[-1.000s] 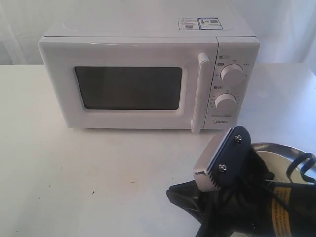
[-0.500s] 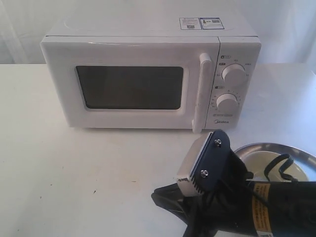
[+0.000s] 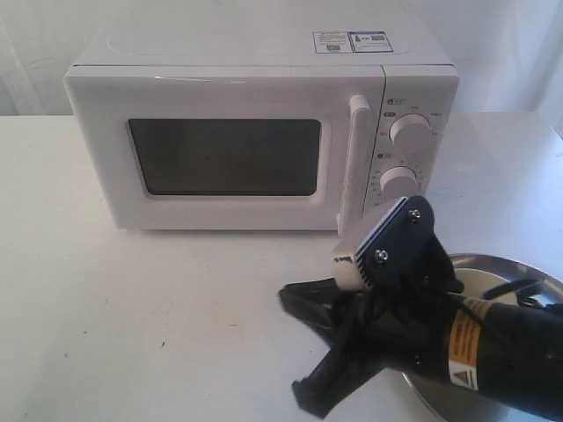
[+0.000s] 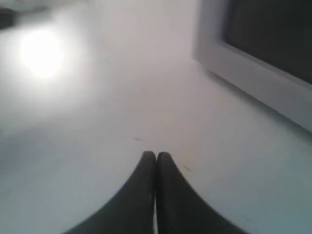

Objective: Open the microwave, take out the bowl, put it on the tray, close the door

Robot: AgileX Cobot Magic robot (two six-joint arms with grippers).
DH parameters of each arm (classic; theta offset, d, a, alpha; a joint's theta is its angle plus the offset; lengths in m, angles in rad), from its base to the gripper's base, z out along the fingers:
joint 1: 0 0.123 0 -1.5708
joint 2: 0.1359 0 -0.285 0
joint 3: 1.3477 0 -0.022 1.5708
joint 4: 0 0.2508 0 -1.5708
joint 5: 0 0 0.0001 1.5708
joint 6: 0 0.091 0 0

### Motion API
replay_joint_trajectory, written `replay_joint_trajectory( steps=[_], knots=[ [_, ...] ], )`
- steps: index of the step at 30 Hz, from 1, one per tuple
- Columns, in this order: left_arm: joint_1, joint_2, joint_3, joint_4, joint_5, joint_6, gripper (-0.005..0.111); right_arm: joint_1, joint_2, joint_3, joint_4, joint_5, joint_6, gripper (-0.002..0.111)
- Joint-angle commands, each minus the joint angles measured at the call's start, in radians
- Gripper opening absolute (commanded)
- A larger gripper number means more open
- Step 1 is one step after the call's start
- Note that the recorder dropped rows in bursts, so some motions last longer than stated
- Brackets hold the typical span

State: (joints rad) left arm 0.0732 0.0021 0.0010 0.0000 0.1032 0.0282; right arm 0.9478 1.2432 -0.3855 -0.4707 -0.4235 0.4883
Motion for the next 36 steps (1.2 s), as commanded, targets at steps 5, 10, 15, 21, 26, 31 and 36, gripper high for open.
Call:
replay_joint_trajectory(
  steps=[5,10,15,21,26,31,36],
  knots=[
    [-0.004,-0.002,-0.001,0.000,-0.003,-0.002,0.000,-0.001,-0.010,0.073,0.574,0.055,-0.320,0.000],
    [-0.004,-0.002,-0.001,0.000,-0.003,-0.002,0.000,-0.011,-0.012,0.073,0.713,-0.110,-0.547,0.000],
    [-0.004,-0.002,-0.001,0.000,-0.005,-0.002,0.000,-0.011,-0.012,0.073,0.961,-0.263,-0.610,0.000],
    [-0.004,-0.002,-0.001,0.000,-0.003,-0.002,0.000,-0.260,-0.234,0.067,0.897,0.007,-0.670,0.000],
    [-0.004,-0.002,-0.001,0.000,-0.003,-0.002,0.000,-0.610,-0.682,0.104,0.767,0.254,-0.744,0.000],
    [-0.004,-0.002,-0.001,0.000,-0.003,-0.002,0.000,-0.792,-0.978,0.307,0.734,0.285,-0.758,0.000],
    [-0.004,-0.002,-0.001,0.000,-0.003,-0.002,0.000,-0.810,-1.096,0.385,0.732,0.270,-0.755,0.000]
  ],
)
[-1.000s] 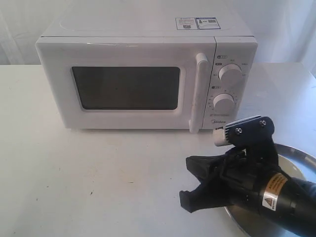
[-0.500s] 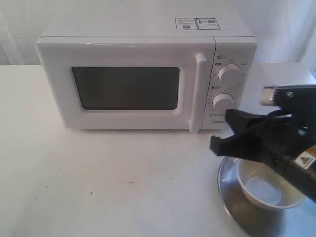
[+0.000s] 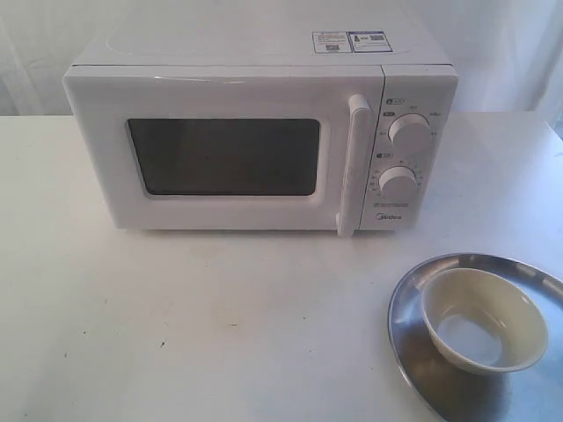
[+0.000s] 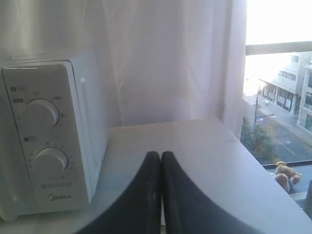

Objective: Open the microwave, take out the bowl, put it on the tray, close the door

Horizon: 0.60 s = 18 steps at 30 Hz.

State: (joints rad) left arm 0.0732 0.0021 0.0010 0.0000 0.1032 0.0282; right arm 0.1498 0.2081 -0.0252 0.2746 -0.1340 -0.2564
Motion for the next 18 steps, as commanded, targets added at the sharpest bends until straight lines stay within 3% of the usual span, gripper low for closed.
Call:
replay_joint_trajectory(
  steps=[1,18],
  knots=[
    [-0.004,-0.002,-0.001,0.000,-0.003,-0.002,0.000,-0.012,-0.069,0.025,-0.019,0.007,-0.019,0.000],
    [-0.004,-0.002,-0.001,0.000,-0.003,-0.002,0.000,-0.010,-0.064,0.025,-0.005,0.110,-0.073,0.000]
  ],
)
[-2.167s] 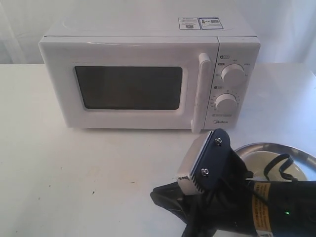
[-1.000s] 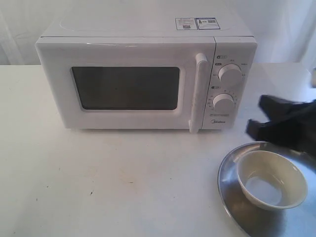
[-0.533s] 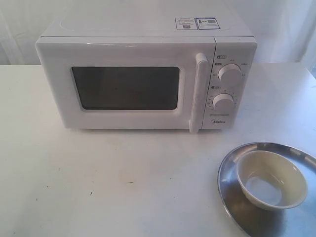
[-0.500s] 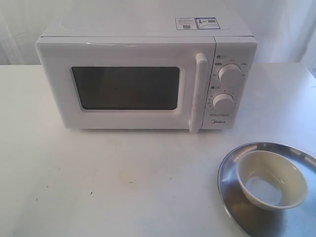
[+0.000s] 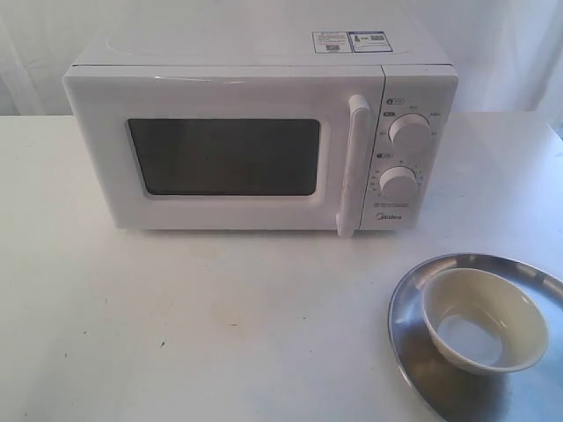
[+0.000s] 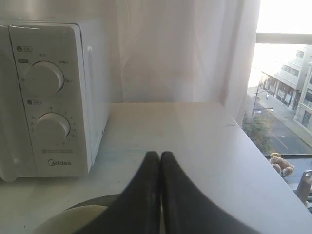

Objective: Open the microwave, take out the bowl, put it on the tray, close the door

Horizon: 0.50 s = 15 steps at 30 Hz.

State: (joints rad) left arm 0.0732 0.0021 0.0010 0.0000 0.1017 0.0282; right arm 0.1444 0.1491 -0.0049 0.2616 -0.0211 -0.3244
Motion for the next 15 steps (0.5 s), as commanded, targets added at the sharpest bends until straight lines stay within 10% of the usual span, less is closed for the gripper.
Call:
replay_joint_trajectory(
  steps=[1,15],
  knots=[
    [-0.004,-0.002,-0.001,0.000,-0.001,-0.002,0.000,-0.005,-0.005,0.005,0.008,-0.006,-0.005,0.000],
    [-0.004,-0.002,-0.001,0.000,-0.001,-0.002,0.000,-0.005,-0.005,0.005,-0.366,-0.045,0.389,0.000]
  ],
)
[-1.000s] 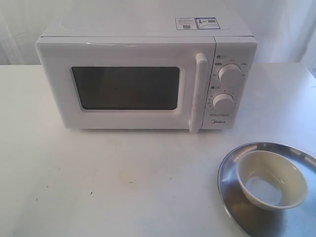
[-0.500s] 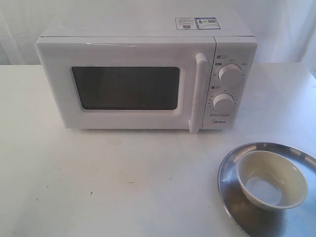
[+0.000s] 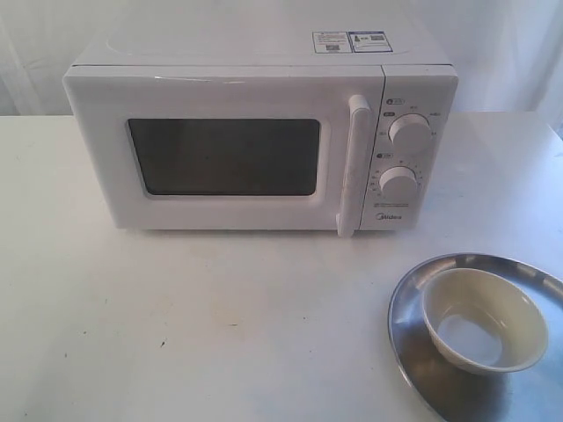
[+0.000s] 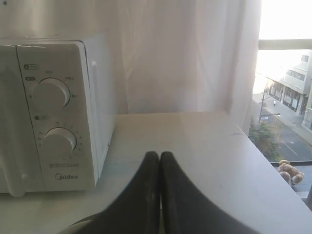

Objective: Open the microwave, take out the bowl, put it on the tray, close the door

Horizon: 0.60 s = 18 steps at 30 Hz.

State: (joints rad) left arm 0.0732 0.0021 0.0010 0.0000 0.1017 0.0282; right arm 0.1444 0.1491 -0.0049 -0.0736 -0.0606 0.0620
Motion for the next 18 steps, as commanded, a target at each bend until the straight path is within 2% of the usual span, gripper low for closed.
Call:
replay_joint_trajectory(
  steps=[1,8,18],
  knots=[
    [-0.004,-0.002,-0.001,0.000,-0.001,-0.002,0.000,-0.005,-0.005,0.005,-0.025,-0.005,-0.009,0.000],
    [-0.004,-0.002,-0.001,0.000,-0.001,-0.002,0.000,-0.005,-0.005,0.005,0.080,0.010,-0.109,0.000],
    [-0.004,-0.002,-0.001,0.000,-0.001,-0.002,0.000,-0.005,-0.005,0.005,0.074,0.023,-0.103,0.000]
  ],
)
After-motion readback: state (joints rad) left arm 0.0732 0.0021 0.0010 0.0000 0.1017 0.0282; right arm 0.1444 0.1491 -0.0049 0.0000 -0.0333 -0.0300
